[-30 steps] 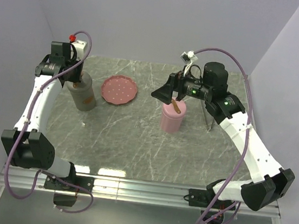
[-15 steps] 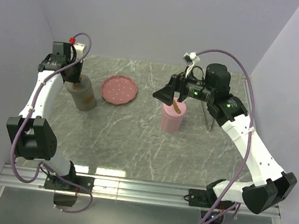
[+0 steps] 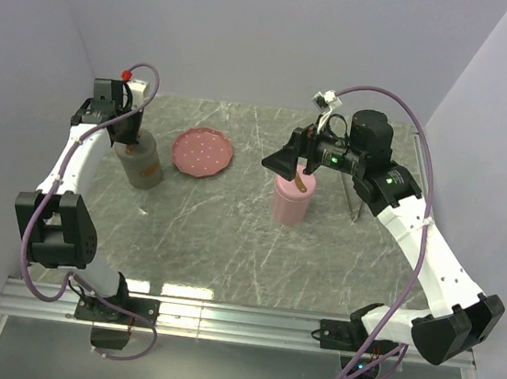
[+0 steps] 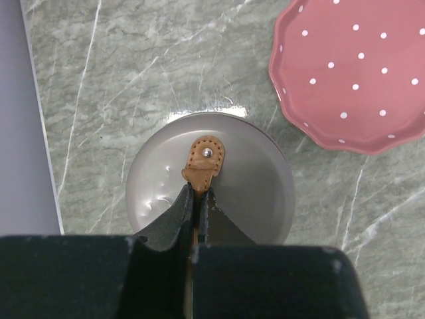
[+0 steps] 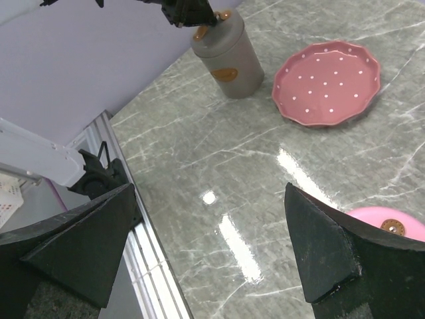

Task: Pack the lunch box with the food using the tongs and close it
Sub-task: Put the lid back on the lunch box, then move the lunch box

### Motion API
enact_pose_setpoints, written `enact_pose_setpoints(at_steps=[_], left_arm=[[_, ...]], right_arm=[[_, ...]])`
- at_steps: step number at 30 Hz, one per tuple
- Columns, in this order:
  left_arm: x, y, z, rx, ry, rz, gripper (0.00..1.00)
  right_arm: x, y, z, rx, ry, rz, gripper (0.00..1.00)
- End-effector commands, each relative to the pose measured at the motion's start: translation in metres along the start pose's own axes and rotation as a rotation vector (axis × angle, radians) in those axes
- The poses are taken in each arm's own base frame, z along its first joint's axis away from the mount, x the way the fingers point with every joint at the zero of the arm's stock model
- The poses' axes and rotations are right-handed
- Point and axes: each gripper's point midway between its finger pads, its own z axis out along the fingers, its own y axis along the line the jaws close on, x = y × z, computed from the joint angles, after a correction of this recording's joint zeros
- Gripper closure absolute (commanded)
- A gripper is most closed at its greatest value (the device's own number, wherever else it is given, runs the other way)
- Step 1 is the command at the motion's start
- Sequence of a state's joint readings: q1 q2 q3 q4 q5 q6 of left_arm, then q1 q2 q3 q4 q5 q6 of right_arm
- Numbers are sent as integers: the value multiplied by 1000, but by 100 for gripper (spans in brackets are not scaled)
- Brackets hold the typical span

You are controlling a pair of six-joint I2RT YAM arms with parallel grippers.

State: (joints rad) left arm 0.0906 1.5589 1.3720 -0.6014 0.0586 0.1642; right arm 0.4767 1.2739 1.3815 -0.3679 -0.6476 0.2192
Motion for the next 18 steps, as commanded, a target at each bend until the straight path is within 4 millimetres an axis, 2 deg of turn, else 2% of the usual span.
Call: enact_pose_setpoints(at_steps=[1,8,13,18], left_arm=[[15,-4,2,21,33,12,100],[40,-16,6,76,97,3,100],[46,-23,-8,106,97,11,100],[58,-41,-26,186,125,18,100]], right_arm=[[-12,6,-7,-15,-42,-24,0],[-11,4,-7,-11,-38,-14,0],[-11,4,-7,-14,-37,-7,0],[-10,1,-5,-11,-32,5,0]])
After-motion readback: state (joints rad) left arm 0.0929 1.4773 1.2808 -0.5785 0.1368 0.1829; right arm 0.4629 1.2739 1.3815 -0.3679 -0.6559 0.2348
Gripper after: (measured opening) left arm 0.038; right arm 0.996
